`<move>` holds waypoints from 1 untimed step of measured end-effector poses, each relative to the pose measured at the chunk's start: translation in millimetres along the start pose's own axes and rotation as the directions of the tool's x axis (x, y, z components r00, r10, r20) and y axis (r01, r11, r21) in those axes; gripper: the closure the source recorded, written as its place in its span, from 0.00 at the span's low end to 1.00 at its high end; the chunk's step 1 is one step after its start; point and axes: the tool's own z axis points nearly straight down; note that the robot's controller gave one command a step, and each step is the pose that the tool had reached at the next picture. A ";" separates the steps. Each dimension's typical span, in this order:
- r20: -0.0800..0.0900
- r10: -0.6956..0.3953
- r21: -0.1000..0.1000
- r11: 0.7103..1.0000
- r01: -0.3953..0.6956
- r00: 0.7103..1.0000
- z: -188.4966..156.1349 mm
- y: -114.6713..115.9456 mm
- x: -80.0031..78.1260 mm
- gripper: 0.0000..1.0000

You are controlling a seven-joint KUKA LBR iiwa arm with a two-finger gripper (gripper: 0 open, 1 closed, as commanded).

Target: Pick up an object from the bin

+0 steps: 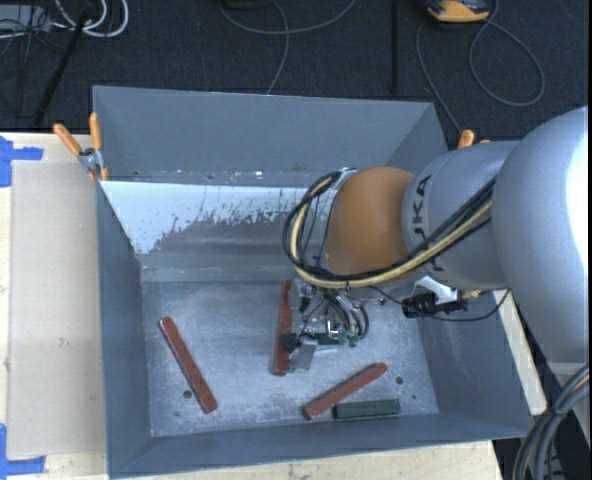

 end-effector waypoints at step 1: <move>0.013 0.002 -0.002 1.000 -0.002 1.000 -3.9 0.2 -4.0 1.00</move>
Offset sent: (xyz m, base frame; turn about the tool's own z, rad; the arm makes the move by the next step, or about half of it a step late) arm 0.0000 0.0000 0.0000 0.0000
